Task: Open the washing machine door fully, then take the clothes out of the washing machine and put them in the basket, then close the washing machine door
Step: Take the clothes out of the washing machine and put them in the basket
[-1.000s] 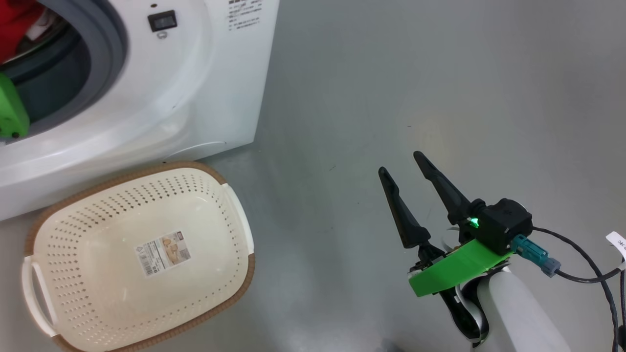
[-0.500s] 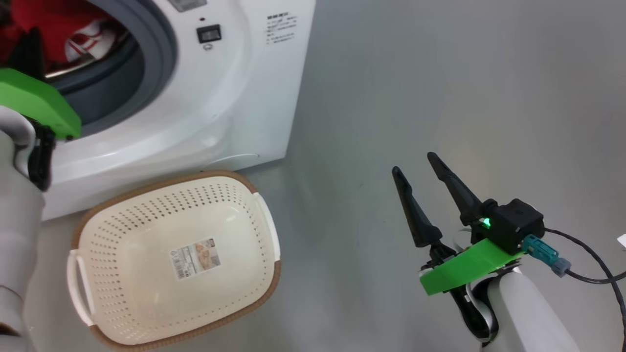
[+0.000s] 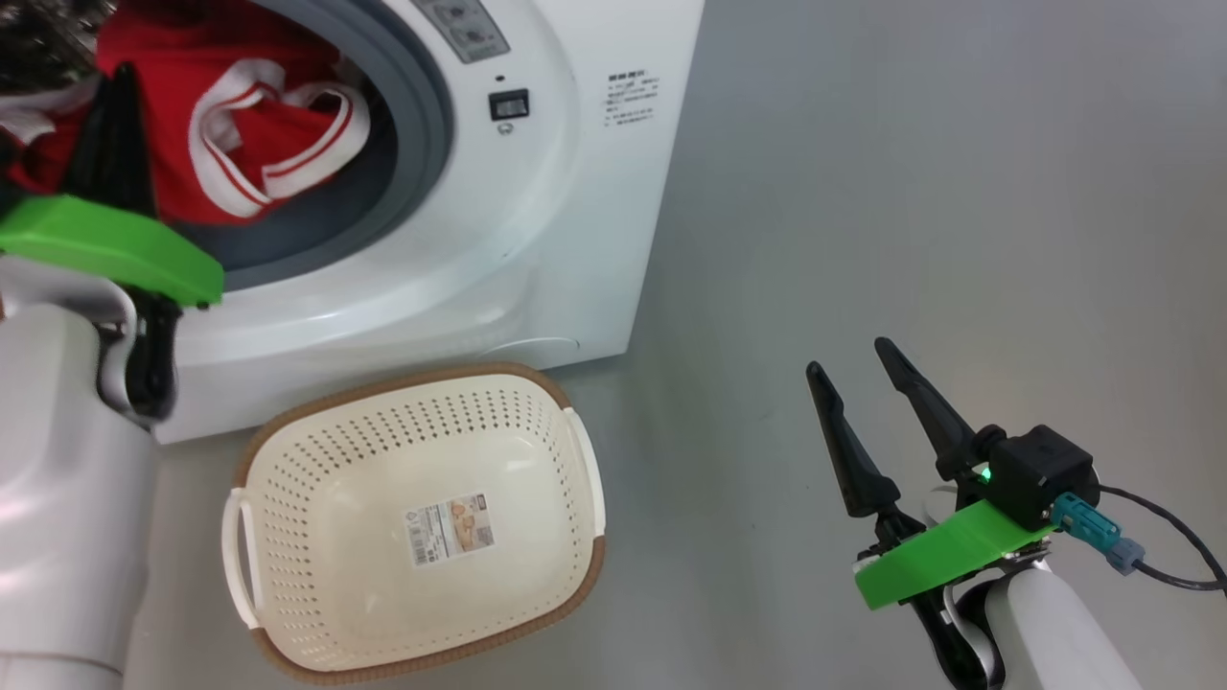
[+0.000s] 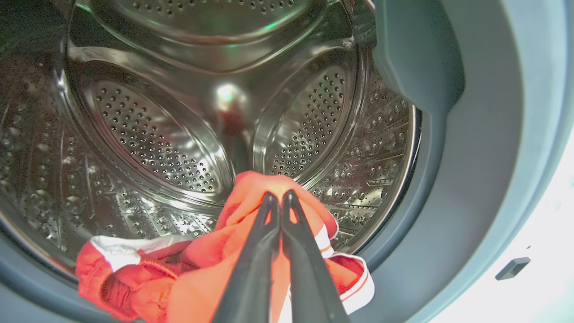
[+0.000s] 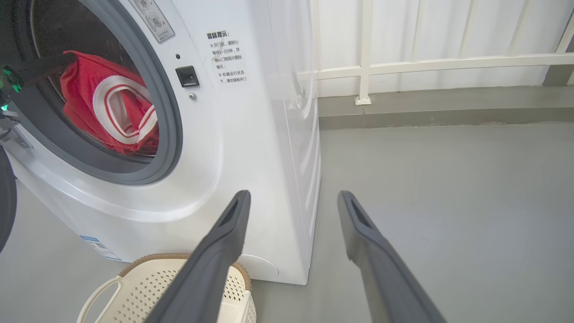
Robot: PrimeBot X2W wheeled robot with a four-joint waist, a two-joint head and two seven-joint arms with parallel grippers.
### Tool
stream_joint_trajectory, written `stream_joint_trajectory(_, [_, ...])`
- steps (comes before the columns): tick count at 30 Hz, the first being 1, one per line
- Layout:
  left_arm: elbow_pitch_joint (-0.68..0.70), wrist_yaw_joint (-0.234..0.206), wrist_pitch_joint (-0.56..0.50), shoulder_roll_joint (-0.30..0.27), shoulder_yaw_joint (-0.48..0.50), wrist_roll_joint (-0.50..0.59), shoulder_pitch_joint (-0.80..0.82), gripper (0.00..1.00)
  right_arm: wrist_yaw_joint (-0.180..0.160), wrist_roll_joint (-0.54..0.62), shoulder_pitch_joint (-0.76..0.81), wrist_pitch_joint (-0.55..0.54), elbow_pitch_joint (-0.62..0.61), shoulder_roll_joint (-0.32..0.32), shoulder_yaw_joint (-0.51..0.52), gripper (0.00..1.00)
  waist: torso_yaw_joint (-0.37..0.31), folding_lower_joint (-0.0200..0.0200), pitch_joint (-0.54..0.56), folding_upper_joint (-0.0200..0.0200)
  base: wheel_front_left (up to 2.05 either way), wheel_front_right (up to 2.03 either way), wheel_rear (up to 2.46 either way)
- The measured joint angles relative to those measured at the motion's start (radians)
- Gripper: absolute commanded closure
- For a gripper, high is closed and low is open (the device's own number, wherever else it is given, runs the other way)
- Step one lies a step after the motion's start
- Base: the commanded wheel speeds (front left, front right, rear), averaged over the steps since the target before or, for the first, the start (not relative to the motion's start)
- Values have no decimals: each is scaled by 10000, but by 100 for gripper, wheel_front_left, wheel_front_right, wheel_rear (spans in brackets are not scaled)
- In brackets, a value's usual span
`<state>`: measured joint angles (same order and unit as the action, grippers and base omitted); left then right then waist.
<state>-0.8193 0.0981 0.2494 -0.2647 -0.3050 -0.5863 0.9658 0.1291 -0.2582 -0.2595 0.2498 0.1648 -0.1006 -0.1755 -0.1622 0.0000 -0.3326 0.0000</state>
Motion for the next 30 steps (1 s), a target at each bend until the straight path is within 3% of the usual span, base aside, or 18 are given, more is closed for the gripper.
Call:
stream_joint_trajectory(6, [1806,-23,2,441,1237,951,-1420,100,0,0,177,0,-8,-67,257,0,332,0,388,0,0,0,0])
stream_joint_trajectory(20, [4972,33,4,1168,2293,2253,-4052,100,0,2,629,0,-71,-219,606,0,926,0,835,0,0,0,0])
stream_joint_trajectory(30, [7302,29,33,1461,2652,2581,-5624,100,0,2,845,2,-92,-276,690,0,1297,0,1102,0,0,0,0])
